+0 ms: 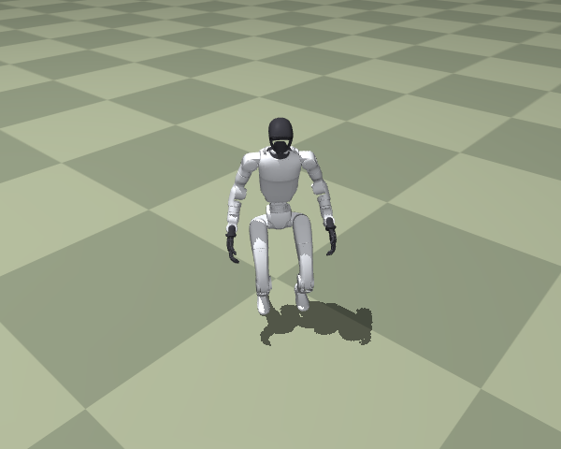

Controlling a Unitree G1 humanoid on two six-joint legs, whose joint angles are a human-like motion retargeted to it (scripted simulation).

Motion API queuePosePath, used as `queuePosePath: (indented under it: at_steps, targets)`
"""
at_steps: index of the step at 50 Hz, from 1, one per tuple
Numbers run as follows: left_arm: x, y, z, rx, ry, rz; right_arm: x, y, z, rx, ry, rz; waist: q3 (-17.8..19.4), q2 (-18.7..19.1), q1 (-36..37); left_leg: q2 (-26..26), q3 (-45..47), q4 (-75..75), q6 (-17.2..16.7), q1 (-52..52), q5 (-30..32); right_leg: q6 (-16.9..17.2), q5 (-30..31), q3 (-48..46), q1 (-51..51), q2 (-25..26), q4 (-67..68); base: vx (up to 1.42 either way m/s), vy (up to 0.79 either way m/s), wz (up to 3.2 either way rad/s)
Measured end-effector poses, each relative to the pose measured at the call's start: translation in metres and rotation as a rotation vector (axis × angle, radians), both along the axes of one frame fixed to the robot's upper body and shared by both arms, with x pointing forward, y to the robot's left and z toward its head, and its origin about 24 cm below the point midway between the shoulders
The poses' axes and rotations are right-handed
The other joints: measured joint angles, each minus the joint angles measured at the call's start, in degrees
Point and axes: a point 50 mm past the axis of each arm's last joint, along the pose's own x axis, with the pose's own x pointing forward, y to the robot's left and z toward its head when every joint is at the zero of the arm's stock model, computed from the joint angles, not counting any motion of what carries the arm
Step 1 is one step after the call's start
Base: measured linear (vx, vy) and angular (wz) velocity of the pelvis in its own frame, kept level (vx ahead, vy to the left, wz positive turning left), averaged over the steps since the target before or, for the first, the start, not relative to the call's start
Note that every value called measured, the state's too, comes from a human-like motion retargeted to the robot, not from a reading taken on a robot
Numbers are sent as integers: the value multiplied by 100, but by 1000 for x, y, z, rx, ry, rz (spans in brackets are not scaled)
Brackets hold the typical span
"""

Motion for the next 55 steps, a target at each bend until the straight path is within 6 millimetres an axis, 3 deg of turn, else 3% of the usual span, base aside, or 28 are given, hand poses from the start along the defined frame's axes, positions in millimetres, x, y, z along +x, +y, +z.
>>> queuePosePath:
  at_steps: [2, 4, 6, 8, 12, 15, 20, 22, 25, 28, 30, 33, 35, 37, 40, 45, 48, 52, 55]
  targets:
    - [-12, -4, -21, 6, 107, 12, 1, 2, -3, 10, 14, -20, 98, -31, -51, 99, 146, 319, 139, -130, -166, -127, -262, -82, -112, -97, 365, 18, -2, 20]
    - [-30, -12, -43, -35, 216, 23, -6, 3, -9, 58, 37, -55, 74, -65, -95, 128, 234, 246, 177, -39, -36, -115, -115, -71, -25, -118, 315, 24, -2, 15]
    - [-55, -20, -62, -96, 308, 35, -21, 3, -17, 113, 63, -102, -29, -97, -121, 95, 244, -65, 71, 236, 321, 49, 366, 25, 242, -59, -20, 31, -2, -5]
    - [-77, -25, -73, -159, 363, 57, -37, 0, -24, 156, 83, -160, -143, -128, -140, 88, 259, -481, -125, 595, 867, 329, 1242, 129, 576, -4, -487, 37, -2, -22]
    - [-95, -23, -73, -247, 344, 97, -60, -11, -30, 170, 104, -266, -307, -98, -228, 295, 414, -1188, -507, 1078, 2166, 898, 3230, 208, 860, 62, -1191, 40, -2, -32]
    - [-88, -19, -62, -266, 266, 87, -64, -24, -25, 126, 83, -313, -331, -49, -333, 370, 580, -1645, -659, 1159, 2619, 1070, 3703, 162, 685, 35, -1444, 41, 1, -36]
    - [-57, -6, -30, -188, 102, 19, -50, -46, -7, 58, -6, -326, -303, 32, -575, 206, 667, -2379, -743, 1035, 2606, 1113, 3534, 159, 65, 154, -1921, 42, 2, -24]
    - [-49, -2, -18, -146, 46, -8, -51, -52, -4, 23, -8, -310, -224, 55, -625, 94, 600, -1952, -529, 866, 1953, 1020, 2874, 254, -225, 202, -1426, 41, 11, -27]
    - [-32, 13, 5, -54, -51, -20, -47, -63, 3, -50, -6, -265, -34, 75, -629, -104, 399, -1023, -35, 698, 432, 420, 1189, 134, -623, 170, -226, 48, 9, -37]
    - [-19, 29, 19, 51, -99, 30, -50, -68, 1, -92, 28, -257, 140, 148, -620, -225, 282, -320, 246, 819, -518, 8, 240, 53, -643, 73, 644, 56, 9, -13]
    - [-20, 30, 11, 43, -75, 97, -59, -67, -4, -83, 53, -287, 218, 217, -582, -414, 149, -614, 175, 1426, -205, 72, 367, 215, -44, 127, 422, 63, 8, 12]
    - [-56, 11, -30, -67, 96, 163, -83, -56, -20, -59, 113, -323, 82, 301, -507, -490, 79, -1299, -414, 2239, 1839, 438, 2251, 364, 884, 19, -341, 64, 6, -1]
    - [-83, -1, -54, -139, 220, 192, -94, -48, -28, -42, 153, -349, 16, 362, -525, -360, 142, -1362, -693, 2339, 2870, 680, 3327, 372, 1083, 23, -581, 60, 4, 7]
    - [-102, -10, -69, -182, 317, 201, -97, -41, -32, -35, 172, -358, -6, 413, -546, -196, 228, -1236, -776, 2151, 3124, 747, 3651, 314, 1026, 58, -679, 56, 3, 12]
    - [-119, -20, -82, -208, 421, 169, -92, -35, -33, -33, 164, -343, -26, 450, -570, -28, 300, -1310, -821, 1719, 2947, 841, 3598, 269, 850, 147, -1024, 53, 1, 22]
    - [-122, -26, -87, -162, 483, 75, -73, -28, -25, -32, 94, -306, -250, 306, -664, -93, 431, -2597, -951, 1073, 3309, 1113, 3836, 304, 532, 73, -1905, 49, -3, 56]
    - [-120, -28, -87, -126, 484, 39, -68, -23, -24, -33, 74, -284, -260, 132, -620, -369, 298, -2447, -846, 756, 3105, 939, 3206, 397, 419, -1, -1468, 43, 0, 41]
    - [-103, -30, -83, -47, 460, 16, -50, -12, -21, -66, 42, -224, -32, 9, -351, -587, 0, -813, -208, 448, 997, -30, 617, 125, 384, -105, -62, 43, 3, -10]
    - [-74, -34, -77, -19, 412, 12, -17, -3, -8, -71, -33, -188, 192, 44, -204, -455, -4, -135, -47, 498, 346, -258, 43, -1, 565, -42, 347, 41, 4, -12]
